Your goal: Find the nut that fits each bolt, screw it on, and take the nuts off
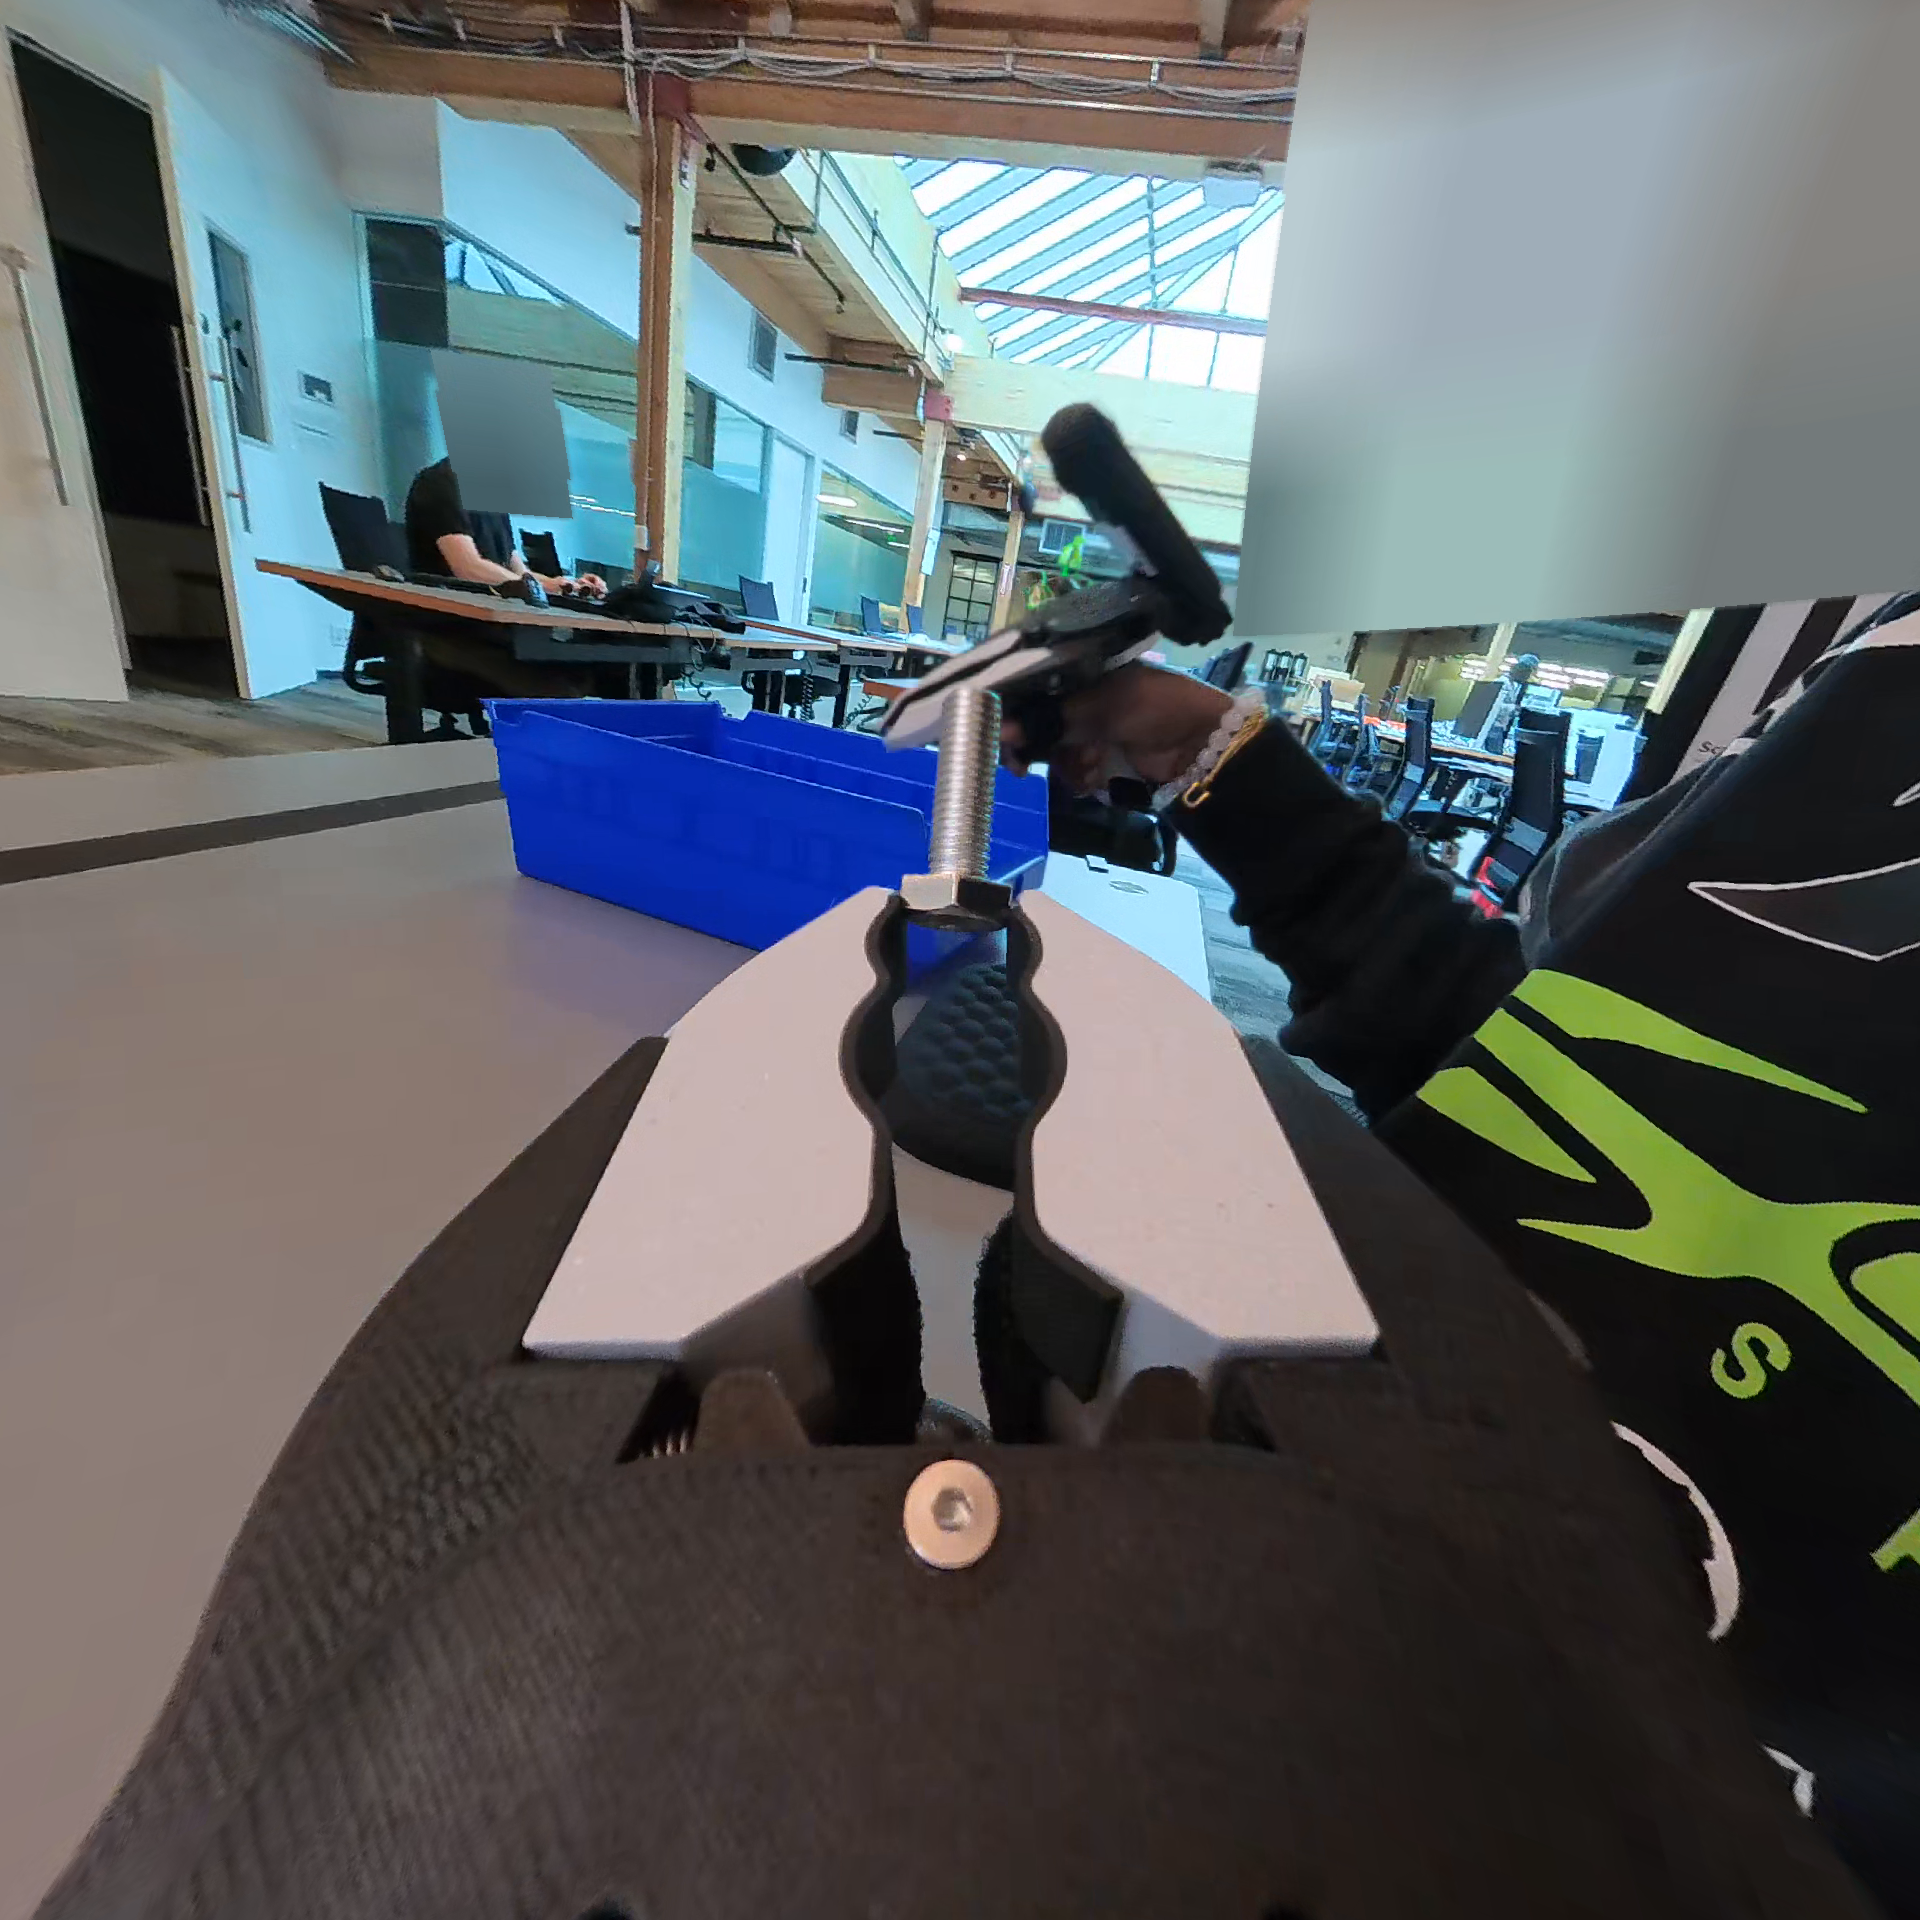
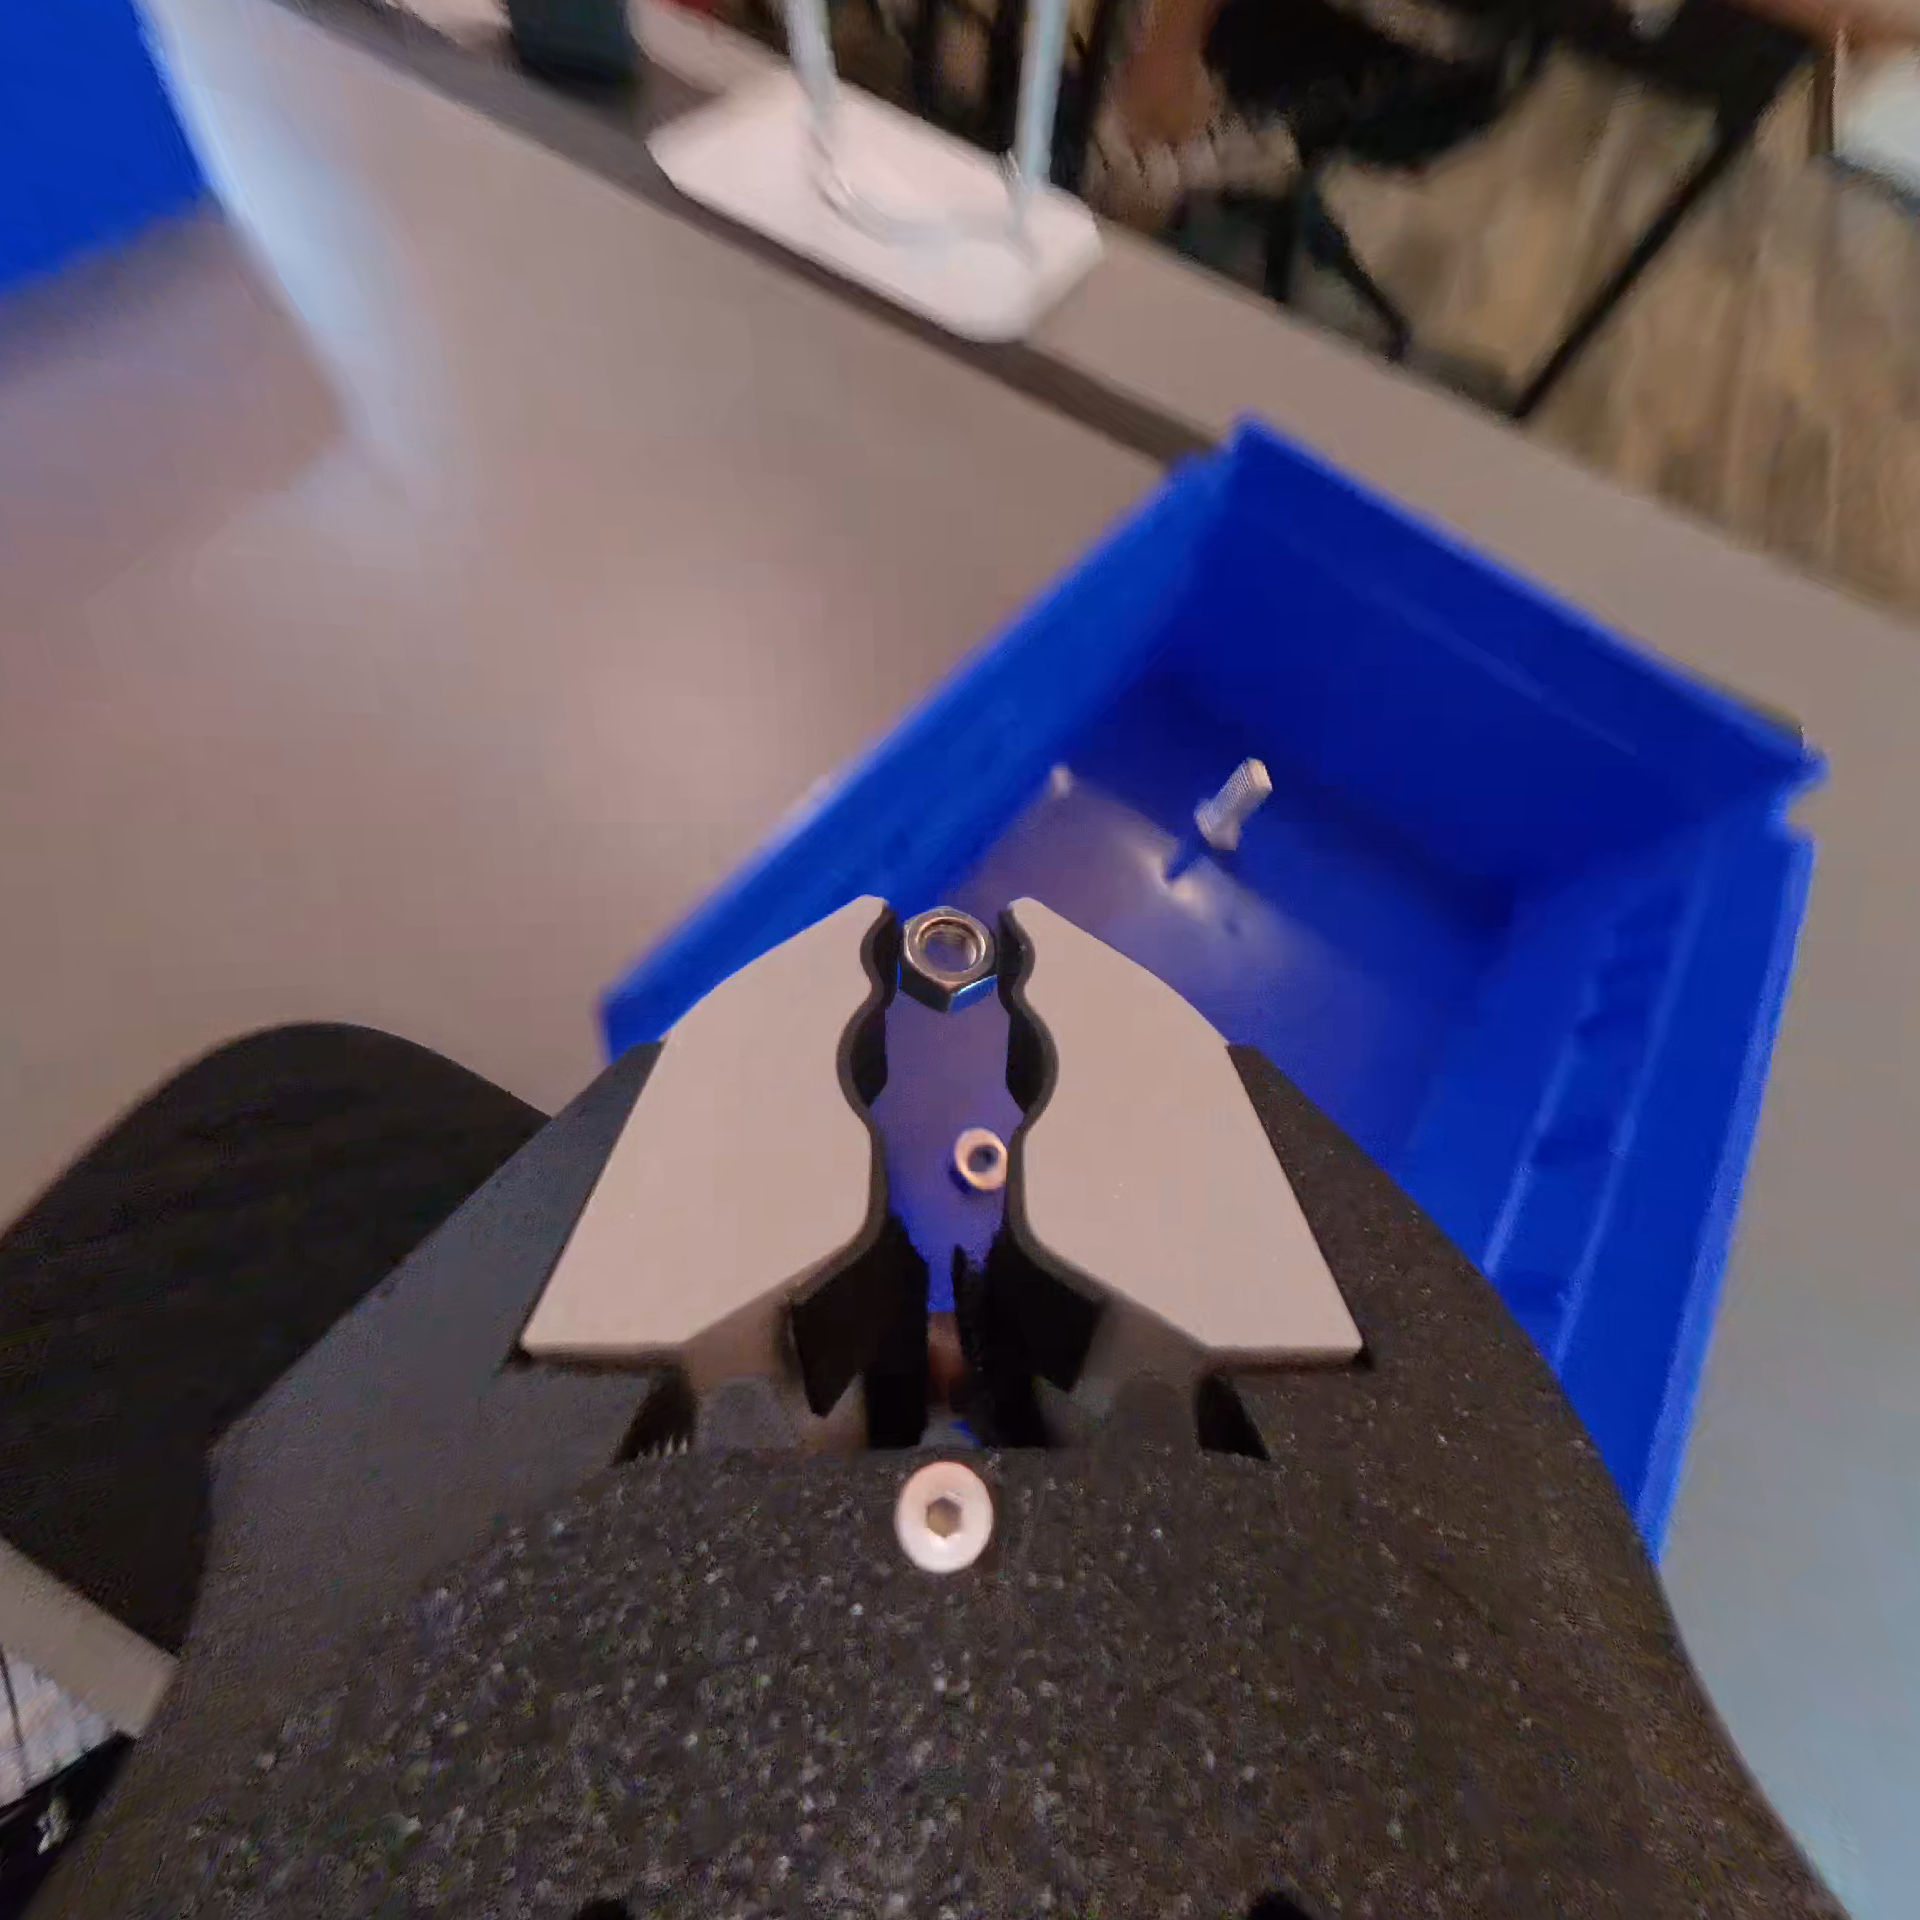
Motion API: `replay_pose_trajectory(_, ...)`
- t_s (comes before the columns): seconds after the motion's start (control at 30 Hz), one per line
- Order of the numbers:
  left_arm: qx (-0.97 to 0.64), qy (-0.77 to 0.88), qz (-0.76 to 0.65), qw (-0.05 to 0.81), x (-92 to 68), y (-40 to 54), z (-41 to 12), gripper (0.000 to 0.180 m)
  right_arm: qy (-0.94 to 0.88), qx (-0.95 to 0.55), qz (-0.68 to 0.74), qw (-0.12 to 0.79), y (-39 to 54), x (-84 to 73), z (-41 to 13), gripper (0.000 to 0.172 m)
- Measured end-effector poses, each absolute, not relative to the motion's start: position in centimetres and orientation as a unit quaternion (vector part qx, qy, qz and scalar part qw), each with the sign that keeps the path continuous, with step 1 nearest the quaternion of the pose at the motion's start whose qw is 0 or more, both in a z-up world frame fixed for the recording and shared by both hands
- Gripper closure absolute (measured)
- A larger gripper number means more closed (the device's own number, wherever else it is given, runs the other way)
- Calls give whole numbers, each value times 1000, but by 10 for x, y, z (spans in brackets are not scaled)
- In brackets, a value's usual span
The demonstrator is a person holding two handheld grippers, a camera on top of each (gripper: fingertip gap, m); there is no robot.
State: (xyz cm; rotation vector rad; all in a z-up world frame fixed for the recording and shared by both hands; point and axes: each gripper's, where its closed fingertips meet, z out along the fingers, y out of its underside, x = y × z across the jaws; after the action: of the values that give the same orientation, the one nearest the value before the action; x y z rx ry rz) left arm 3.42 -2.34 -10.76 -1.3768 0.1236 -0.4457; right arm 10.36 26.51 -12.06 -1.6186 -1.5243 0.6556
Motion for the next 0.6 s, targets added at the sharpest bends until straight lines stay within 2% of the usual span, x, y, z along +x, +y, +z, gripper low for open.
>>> replay_pose_trajectory(0.23, -635, 62, -189, 747, 36, -22, -110, 162, -590, -752, 136, 262, 312, 118, -200, 153)
replay_pose_trajectory(0.6, -634, 60, -198, 745, 35, -22, -110, 162, -592, -780, 86, 184, 322, 128, -234, 153)
